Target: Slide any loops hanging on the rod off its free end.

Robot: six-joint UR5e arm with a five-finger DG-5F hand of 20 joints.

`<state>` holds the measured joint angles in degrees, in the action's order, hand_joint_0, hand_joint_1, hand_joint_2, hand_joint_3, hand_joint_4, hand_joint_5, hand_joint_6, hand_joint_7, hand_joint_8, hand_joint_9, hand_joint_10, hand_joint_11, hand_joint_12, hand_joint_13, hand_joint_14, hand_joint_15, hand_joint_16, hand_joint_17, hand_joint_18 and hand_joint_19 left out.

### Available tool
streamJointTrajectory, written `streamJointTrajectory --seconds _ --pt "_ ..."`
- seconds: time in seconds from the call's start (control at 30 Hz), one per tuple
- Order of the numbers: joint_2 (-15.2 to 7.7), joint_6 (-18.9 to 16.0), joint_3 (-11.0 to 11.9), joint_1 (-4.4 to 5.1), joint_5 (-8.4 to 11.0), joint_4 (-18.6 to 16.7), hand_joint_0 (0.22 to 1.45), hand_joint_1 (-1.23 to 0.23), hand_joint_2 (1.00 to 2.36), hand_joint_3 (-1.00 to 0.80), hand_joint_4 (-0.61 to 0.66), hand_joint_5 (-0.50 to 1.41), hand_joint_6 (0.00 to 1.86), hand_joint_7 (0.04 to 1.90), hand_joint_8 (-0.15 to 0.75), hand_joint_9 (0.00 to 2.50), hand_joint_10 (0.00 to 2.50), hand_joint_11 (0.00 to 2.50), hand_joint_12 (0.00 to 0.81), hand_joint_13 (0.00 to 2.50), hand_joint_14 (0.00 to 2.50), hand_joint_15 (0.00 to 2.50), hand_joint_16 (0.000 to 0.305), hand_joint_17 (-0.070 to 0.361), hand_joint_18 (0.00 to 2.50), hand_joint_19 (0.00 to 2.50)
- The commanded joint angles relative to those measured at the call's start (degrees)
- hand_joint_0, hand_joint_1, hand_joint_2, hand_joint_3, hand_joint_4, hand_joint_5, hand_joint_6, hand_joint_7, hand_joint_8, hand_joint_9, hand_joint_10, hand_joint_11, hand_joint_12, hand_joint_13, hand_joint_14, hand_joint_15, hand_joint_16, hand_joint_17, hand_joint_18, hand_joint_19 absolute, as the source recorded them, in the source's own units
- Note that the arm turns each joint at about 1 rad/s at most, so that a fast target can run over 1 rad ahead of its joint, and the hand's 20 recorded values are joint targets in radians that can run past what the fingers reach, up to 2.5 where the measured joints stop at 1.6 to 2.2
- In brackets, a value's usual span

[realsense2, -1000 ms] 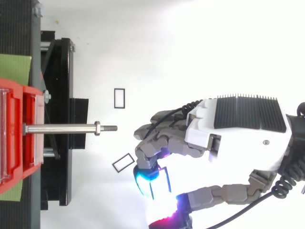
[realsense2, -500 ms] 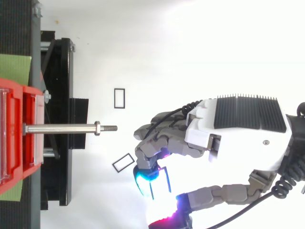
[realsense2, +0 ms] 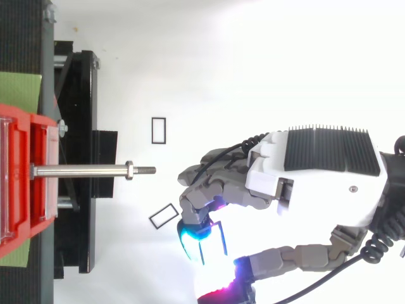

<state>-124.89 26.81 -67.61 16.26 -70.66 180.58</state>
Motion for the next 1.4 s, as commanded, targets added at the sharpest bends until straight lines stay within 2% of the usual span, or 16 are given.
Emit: streamJointTrajectory --seconds 0.0,1.37 --pt "0.0 0.0 0.0 0.00 0.00 0.0 0.59 -0.72 1.02 -0.14 -0.03 -0.17 0.90 1.17 0.323 0.80 0.01 0.24 0.335 0.48 0.00 0.00 0.045 0.102 0.44 0.04" --pt "0.0 0.0 0.0 -0.09 0.08 0.0 0.59 -0.72 1.02 -0.14 -0.03 -0.17 0.90 1.17 0.328 0.82 0.01 0.26 0.336 0.51 0.00 0.00 0.046 0.103 0.48 0.05"
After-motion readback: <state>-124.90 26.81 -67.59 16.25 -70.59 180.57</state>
